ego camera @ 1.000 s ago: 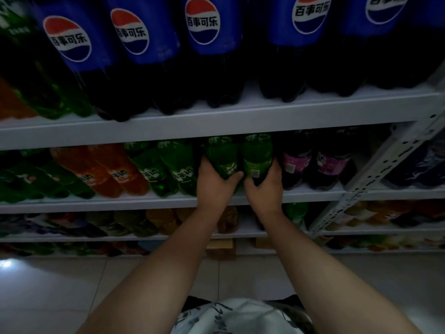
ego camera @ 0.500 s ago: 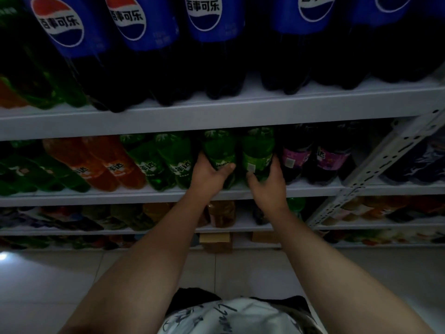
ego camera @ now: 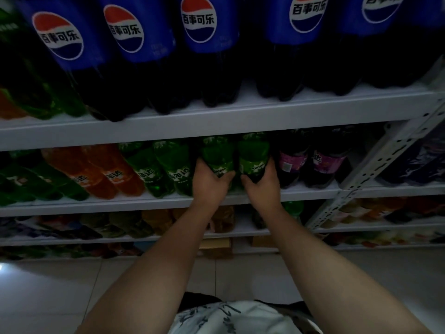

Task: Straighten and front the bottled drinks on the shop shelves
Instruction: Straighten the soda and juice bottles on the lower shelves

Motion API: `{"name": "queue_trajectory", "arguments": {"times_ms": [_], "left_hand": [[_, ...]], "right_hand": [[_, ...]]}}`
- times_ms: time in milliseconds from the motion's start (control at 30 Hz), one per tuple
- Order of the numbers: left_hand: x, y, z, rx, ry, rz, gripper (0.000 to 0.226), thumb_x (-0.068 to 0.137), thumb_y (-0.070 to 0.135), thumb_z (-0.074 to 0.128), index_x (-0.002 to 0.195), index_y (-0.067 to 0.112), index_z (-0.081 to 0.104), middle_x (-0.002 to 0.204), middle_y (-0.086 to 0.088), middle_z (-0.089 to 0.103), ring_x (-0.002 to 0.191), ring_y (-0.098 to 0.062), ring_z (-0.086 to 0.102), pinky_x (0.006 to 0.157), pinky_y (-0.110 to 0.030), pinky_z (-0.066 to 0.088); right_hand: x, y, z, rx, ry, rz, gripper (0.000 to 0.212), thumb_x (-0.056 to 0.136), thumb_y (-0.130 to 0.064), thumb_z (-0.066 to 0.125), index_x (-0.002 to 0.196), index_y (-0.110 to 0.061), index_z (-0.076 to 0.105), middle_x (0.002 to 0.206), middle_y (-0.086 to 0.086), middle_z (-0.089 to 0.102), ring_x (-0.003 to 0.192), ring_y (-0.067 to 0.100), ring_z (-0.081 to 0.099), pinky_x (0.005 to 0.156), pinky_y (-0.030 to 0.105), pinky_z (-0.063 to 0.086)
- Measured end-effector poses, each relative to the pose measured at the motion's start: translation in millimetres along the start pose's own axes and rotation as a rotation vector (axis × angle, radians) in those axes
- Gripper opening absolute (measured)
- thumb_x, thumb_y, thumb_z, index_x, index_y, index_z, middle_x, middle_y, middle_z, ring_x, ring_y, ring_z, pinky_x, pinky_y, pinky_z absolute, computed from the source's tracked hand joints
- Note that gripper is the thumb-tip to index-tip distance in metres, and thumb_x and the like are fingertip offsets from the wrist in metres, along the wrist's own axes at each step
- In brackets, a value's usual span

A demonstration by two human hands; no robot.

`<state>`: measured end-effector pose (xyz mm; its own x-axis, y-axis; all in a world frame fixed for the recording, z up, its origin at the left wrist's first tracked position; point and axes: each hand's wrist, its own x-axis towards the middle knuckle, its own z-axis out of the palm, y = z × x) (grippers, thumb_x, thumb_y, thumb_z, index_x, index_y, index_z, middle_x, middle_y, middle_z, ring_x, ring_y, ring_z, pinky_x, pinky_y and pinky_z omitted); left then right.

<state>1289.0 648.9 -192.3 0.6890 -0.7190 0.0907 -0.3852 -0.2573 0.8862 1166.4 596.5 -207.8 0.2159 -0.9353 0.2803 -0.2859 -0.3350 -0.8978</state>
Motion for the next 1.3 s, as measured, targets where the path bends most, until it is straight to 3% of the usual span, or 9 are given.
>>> {"name": "queue_trajectory", "arguments": {"times_ms": [133,233,433,533,667,767,833,1033,1300], "left_hand": [[5,-6,-12,-0.017,-0.129,0.064,0.075,0.078,0.019,0.077,0.139,0.01,0.035,0.133,-0.008,0.051,0.123,-0.019,0.048,0.102,-0.027,0.037],[-4,-6,-11,0.023,-0.051,0.135,0.072,0.078,0.021,0.076,0.138,0.009,0.038,0.131,-0.01,0.053,0.122,-0.021,0.05,0.101,-0.028,0.039],[-15,5,8,0.088,0.154,-0.014,0.092,0.063,0.035,0.086,0.136,0.003,0.039,0.129,-0.016,0.048,0.122,-0.028,0.046,0.102,-0.038,0.042],[-14,3,8,0.092,0.147,-0.003,0.08,0.07,0.03,0.082,0.134,0.002,0.043,0.127,-0.016,0.052,0.119,-0.029,0.051,0.096,-0.035,0.045],[-4,-8,-8,0.076,-0.061,0.094,0.071,0.078,0.024,0.076,0.137,0.01,0.04,0.129,-0.009,0.055,0.119,-0.022,0.051,0.093,-0.022,0.038],[3,-14,-17,0.103,-0.183,0.129,0.075,0.082,0.024,0.072,0.143,0.011,0.031,0.136,-0.009,0.051,0.126,-0.023,0.047,0.102,-0.026,0.036],[-2,-13,-11,0.126,-0.12,0.088,0.079,0.078,0.031,0.075,0.142,0.012,0.032,0.134,-0.009,0.052,0.123,-0.023,0.049,0.099,-0.025,0.038],[-8,-7,7,0.099,0.062,-0.055,0.081,0.065,0.036,0.085,0.128,0.006,0.045,0.124,-0.013,0.056,0.115,-0.027,0.054,0.091,-0.03,0.044],[0,-17,-6,0.062,-0.179,-0.002,0.074,0.077,0.027,0.077,0.138,0.012,0.037,0.132,-0.008,0.053,0.121,-0.021,0.049,0.093,-0.022,0.034]], "right_hand": [[-3,-4,13,-0.119,0.144,0.07,0.072,0.063,-0.019,0.084,0.125,-0.005,0.05,0.119,0.015,0.054,0.114,0.03,0.05,0.097,0.037,0.042],[-5,-5,20,-0.155,0.213,0.076,0.075,0.061,-0.022,0.084,0.125,-0.004,0.049,0.118,0.017,0.053,0.115,0.03,0.046,0.098,0.039,0.04],[-7,10,5,0.035,-0.042,0.087,0.069,0.071,-0.012,0.074,0.132,-0.021,0.043,0.119,-0.006,0.05,0.108,-0.002,0.044,0.088,0.012,0.035],[-7,10,6,-0.067,-0.004,0.114,0.07,0.068,-0.018,0.08,0.129,-0.013,0.046,0.121,0.004,0.052,0.112,0.013,0.049,0.09,0.021,0.038],[-10,7,6,-0.211,0.069,0.088,0.079,0.067,-0.026,0.082,0.132,-0.003,0.044,0.127,0.016,0.049,0.122,0.029,0.043,0.1,0.039,0.039],[-10,12,-2,-0.158,-0.046,0.027,0.076,0.073,-0.019,0.075,0.138,-0.007,0.037,0.134,0.014,0.045,0.126,0.026,0.041,0.104,0.036,0.037],[-11,14,-5,-0.05,-0.099,0.032,0.074,0.077,-0.013,0.071,0.141,-0.013,0.033,0.138,0.008,0.045,0.127,0.02,0.042,0.105,0.029,0.035],[-22,13,13,-0.211,0.104,0.083,0.079,0.073,-0.022,0.078,0.138,-0.003,0.038,0.135,0.017,0.044,0.125,0.028,0.039,0.102,0.03,0.033],[-20,17,5,-0.076,0.017,0.09,0.077,0.077,-0.014,0.073,0.142,-0.009,0.032,0.138,0.011,0.044,0.127,0.024,0.041,0.106,0.034,0.035]]}}
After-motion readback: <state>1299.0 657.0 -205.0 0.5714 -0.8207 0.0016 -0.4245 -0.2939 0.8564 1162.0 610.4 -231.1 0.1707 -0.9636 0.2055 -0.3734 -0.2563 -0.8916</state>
